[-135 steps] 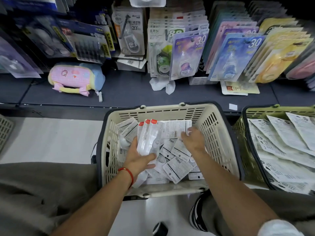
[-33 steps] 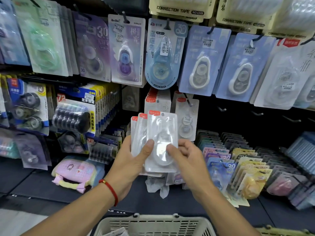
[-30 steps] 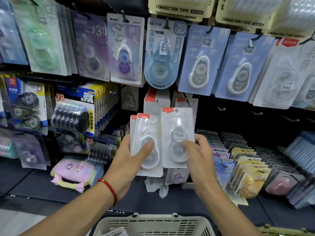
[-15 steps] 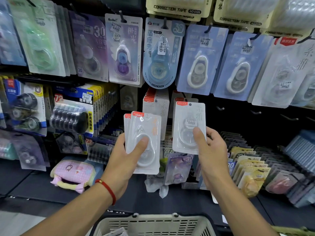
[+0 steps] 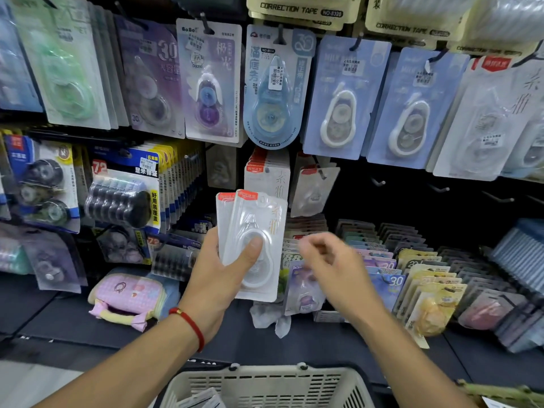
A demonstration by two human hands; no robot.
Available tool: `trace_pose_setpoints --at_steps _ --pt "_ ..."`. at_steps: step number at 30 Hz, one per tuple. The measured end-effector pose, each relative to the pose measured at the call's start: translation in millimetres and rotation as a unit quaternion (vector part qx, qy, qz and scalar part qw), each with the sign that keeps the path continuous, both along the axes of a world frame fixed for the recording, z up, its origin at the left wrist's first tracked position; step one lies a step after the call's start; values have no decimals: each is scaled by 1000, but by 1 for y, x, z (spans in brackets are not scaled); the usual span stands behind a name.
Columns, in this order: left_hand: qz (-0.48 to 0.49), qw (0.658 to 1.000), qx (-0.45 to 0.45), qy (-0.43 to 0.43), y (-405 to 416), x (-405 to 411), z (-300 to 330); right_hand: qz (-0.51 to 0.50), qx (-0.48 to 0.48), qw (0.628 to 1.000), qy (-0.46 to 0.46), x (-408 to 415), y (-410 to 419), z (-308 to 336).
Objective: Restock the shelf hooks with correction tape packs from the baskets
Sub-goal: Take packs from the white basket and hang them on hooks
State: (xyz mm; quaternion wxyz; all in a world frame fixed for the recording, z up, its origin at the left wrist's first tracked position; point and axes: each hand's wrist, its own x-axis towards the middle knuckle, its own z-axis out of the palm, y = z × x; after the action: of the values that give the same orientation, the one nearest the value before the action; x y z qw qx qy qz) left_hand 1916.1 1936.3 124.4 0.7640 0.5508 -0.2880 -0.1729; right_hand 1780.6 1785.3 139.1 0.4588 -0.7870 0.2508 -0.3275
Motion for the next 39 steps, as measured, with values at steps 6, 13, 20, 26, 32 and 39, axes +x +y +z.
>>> trace_pose_setpoints --at_steps 6,13,20,26,32,39 --pt "-37 999 -4 1 -1 -5 -1 68 -6 997 23 8 18 -11" --pt "-9 999 19 45 -4 5 -6 -49 85 989 -114 0 -1 -3" --pt "5 998 35 47 -5 8 -8 -52 120 974 -186 -5 -15 0" --pt "6 998 38 55 -3 7 -6 -58 145 963 -218 -1 -17 6" --pt "-5 997 28 74 0 3 1 -117 100 977 -150 -1 -24 4" --pt "-86 995 49 -16 -1 -4 1 -9 59 998 1 -1 -17 -13"
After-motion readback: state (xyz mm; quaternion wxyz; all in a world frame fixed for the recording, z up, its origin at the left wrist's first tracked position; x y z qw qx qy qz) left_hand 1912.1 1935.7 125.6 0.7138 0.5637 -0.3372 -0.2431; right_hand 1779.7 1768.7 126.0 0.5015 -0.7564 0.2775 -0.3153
